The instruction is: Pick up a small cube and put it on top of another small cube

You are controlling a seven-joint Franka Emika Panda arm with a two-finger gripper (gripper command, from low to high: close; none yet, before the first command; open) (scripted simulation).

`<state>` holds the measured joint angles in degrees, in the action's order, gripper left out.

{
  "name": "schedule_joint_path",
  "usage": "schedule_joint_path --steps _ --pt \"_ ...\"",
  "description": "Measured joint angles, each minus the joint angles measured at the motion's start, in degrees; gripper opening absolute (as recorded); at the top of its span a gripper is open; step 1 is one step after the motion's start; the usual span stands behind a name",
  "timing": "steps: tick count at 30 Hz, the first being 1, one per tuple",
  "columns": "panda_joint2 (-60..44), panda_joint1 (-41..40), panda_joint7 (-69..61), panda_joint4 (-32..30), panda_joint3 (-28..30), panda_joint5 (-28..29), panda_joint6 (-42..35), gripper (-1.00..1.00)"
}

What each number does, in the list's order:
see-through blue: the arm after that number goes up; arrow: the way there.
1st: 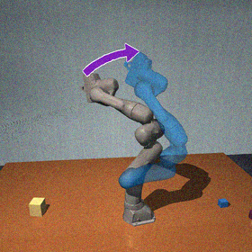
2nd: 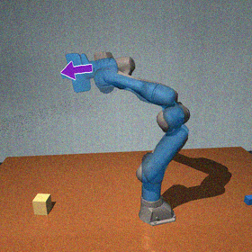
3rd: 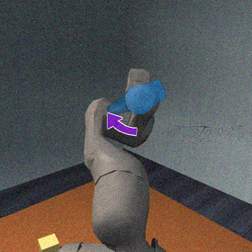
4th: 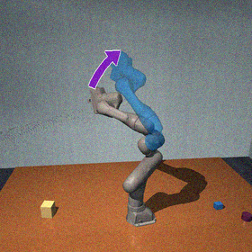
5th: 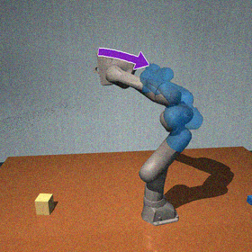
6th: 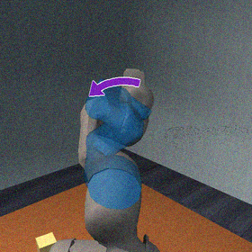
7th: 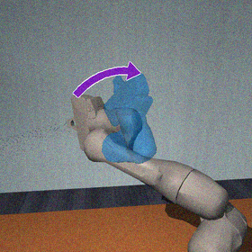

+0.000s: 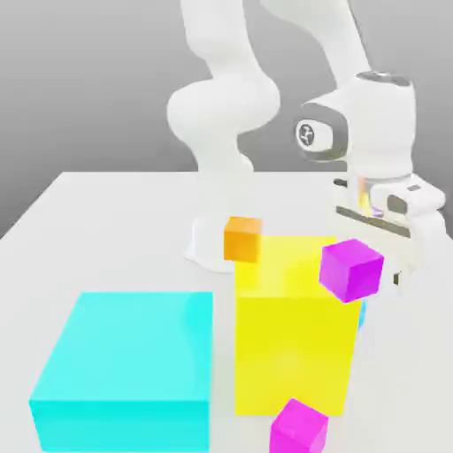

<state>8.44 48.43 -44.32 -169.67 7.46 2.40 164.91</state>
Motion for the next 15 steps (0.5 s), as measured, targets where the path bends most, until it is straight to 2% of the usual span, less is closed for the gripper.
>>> schedule_joint_path --steps 2,5,10,11,15 --pt "-3.0 0.4 -3.4 -0.8 0.2 0.1 1.1 0.0" --pt "-8.9 0.9 -6.5 -0.2 -0.5 -2.8 5.6 0.0" --pt "-19.3 -4.3 -9.6 1.5 -6.6 -6.9 14.1 0.0" --pt "-20.7 -5.0 -9.5 1.8 -7.2 -6.7 15.2 -1.0" --pt "-20.7 -5.0 -9.5 1.8 -7.2 -6.8 15.1 -1.0"
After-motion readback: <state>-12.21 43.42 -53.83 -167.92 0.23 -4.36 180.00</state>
